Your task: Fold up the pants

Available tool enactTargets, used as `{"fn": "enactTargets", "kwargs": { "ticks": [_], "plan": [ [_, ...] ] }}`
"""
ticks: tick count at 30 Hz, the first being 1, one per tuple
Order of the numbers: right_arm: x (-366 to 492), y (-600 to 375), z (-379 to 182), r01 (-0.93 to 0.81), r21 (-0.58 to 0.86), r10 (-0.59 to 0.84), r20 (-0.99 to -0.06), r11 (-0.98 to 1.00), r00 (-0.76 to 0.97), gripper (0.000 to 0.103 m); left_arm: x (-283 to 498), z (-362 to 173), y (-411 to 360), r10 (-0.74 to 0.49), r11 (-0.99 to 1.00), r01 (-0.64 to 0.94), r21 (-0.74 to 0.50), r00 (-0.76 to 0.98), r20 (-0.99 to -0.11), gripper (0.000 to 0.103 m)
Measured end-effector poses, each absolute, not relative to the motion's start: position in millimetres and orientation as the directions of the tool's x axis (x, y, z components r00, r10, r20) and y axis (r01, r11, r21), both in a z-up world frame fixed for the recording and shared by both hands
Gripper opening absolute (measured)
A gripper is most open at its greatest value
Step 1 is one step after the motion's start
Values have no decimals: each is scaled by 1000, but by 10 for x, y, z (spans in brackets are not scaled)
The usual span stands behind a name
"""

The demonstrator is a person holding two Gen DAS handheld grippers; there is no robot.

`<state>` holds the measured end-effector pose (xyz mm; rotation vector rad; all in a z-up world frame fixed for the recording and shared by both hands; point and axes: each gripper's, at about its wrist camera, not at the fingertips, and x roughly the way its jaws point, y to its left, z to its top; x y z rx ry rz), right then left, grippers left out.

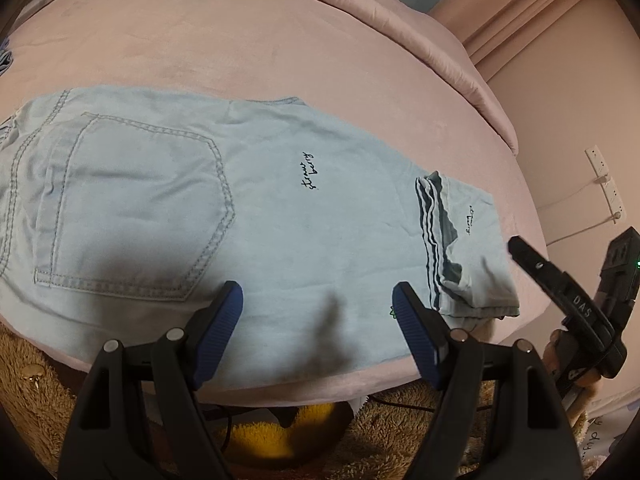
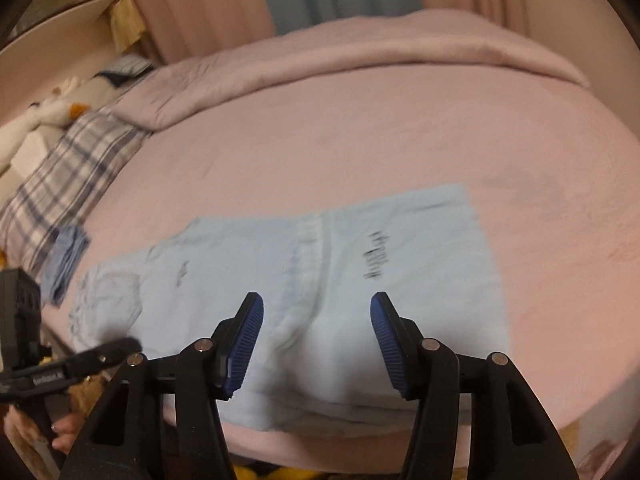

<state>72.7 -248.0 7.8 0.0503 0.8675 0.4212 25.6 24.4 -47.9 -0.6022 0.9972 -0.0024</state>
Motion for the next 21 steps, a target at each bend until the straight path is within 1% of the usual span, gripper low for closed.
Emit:
{"fn": "enactTargets", "kwargs": {
  "ticks": [3, 5, 6, 9, 12, 14, 17, 19, 21],
  "plan": [
    [763, -2602, 26, -276, 166, 307, -723, 947, 618, 57, 268, -472, 227, -265, 844, -262, -468, 555, -789, 77],
    [843, -2681, -133, -193, 99, 199, -761, 976, 617, 57, 283, -469, 202, -264, 850, -256, -461, 551, -792, 77],
    [880, -2683, -211, -175, 86, 176, -776, 981, 605, 57, 297, -469, 189, -262, 852, -254, -458, 550, -793, 77],
    [963, -2708, -528, -166, 81, 160, -827, 983, 539, 57, 347, -459, 141, -255, 865, -244, -439, 540, -802, 78],
    [915, -2647, -541, -183, 28, 130, -809, 983, 574, 57, 427, -445, 79, -253, 878, -226, -423, 531, -809, 78],
    [928, -2681, -512, -176, 50, 142, -812, 983, 566, 57, 490, -416, 34, -253, 886, -209, -413, 530, -810, 78],
    [932, -2744, -430, -161, 142, 208, -804, 977, 556, 57, 622, -357, -54, -253, 903, -170, -395, 531, -808, 78],
    [901, -2827, -364, -136, 155, 205, -793, 979, 574, 57, 744, -338, -117, -264, 908, -146, -393, 530, -806, 78],
    [866, -2966, -327, -95, 143, 171, -783, 985, 598, 57, 868, -340, -174, -288, 905, -123, -407, 528, -799, 78]
  ]
}}
